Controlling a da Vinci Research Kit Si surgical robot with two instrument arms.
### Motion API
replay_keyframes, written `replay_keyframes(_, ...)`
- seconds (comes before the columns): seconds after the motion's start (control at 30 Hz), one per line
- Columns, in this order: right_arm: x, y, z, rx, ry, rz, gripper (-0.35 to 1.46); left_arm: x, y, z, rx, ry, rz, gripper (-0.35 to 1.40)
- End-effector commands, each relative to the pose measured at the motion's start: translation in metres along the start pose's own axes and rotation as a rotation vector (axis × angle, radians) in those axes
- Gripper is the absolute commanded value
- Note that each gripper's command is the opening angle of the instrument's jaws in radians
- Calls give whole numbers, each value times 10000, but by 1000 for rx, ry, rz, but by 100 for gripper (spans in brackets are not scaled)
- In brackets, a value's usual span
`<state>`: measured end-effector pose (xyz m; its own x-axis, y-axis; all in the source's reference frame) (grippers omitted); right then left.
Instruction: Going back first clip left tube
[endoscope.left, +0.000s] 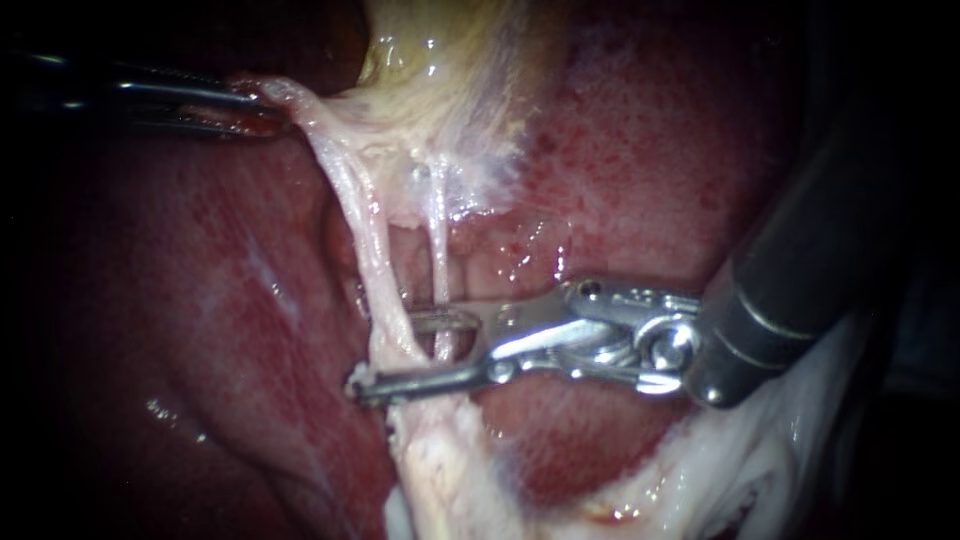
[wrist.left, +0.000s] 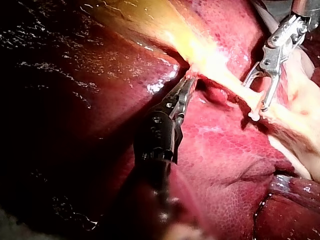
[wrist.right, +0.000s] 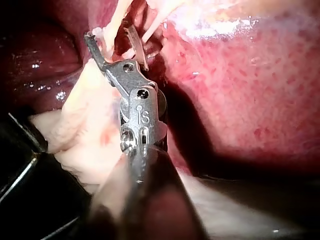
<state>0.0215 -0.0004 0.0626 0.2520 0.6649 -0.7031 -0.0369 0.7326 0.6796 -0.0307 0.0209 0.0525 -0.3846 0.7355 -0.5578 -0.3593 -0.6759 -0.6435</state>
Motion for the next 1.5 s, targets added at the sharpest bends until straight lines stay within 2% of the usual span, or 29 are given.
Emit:
replay_keyframes(0.03,2,-2,-6,3,0,-32,49,0,0,0,0,0,0,-35)
replay_keyframes(0.13,3,-7,-25,-8,2,-141,50,0,0,0,0,0,0,-35)
replay_keyframes(0.3,7,-14,-68,-1,1,-251,50,-1,0,-2,-1,0,1,-35)
replay_keyframes(0.47,6,-16,-117,12,1,-304,50,-1,0,-2,0,0,1,-35)
replay_keyframes(0.7,12,-10,-162,-11,1,-314,50,-1,0,2,2,0,1,-35)
replay_keyframes(0.83,16,-9,-175,-24,-19,-314,50,-8,2,14,14,3,5,-35)
replay_keyframes(1.03,18,-13,-180,-25,-105,-331,50,-23,-1,43,-3,1,14,-35)
replay_keyframes(1.3,18,-15,-182,-24,-108,-332,50,-38,-4,75,-19,-11,25,-35)
replay_keyframes(1.5,18,-16,-183,-23,-108,-332,50,-40,-4,77,-19,-14,22,-35)
